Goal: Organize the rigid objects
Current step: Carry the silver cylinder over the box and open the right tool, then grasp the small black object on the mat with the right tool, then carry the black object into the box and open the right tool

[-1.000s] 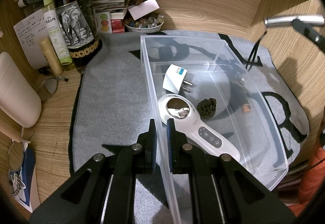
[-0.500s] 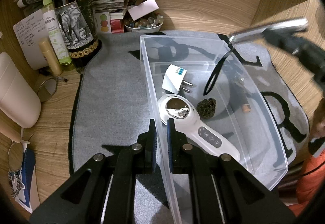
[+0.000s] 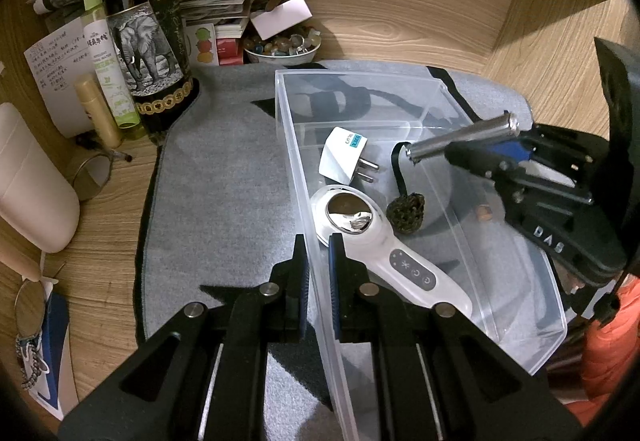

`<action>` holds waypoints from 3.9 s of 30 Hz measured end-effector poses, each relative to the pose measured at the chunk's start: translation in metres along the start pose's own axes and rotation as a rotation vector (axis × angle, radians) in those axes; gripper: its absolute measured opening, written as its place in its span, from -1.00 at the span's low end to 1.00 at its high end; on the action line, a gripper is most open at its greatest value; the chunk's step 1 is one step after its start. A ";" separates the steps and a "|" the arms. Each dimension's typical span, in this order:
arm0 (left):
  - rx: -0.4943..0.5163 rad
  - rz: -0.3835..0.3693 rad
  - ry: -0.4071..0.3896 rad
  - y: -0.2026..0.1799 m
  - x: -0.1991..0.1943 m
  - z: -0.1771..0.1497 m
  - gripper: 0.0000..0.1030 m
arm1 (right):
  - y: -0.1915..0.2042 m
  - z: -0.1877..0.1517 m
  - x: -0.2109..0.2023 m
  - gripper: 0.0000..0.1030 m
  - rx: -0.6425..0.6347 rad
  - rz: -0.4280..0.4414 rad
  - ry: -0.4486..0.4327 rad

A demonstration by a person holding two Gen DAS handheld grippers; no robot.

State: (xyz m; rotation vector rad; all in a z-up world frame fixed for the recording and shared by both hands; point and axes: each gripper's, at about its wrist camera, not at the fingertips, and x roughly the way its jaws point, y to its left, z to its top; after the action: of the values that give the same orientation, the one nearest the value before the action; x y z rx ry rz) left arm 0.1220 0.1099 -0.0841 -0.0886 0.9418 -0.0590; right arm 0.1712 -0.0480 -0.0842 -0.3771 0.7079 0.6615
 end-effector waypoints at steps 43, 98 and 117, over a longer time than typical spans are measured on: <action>0.001 -0.002 0.000 0.000 0.000 0.000 -0.84 | -0.055 0.009 -0.065 0.28 0.107 -0.101 -0.142; 0.002 0.000 0.004 0.003 0.001 -0.003 -0.84 | -0.099 -0.007 -0.015 -0.54 0.182 -0.110 -0.030; 0.002 0.001 0.005 0.003 0.001 -0.002 -0.84 | -0.004 0.005 -0.041 -0.54 0.000 0.084 -0.092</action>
State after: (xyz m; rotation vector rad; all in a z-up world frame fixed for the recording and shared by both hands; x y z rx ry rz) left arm 0.1209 0.1126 -0.0870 -0.0858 0.9466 -0.0591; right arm 0.1528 -0.0657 -0.0513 -0.3166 0.6385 0.7534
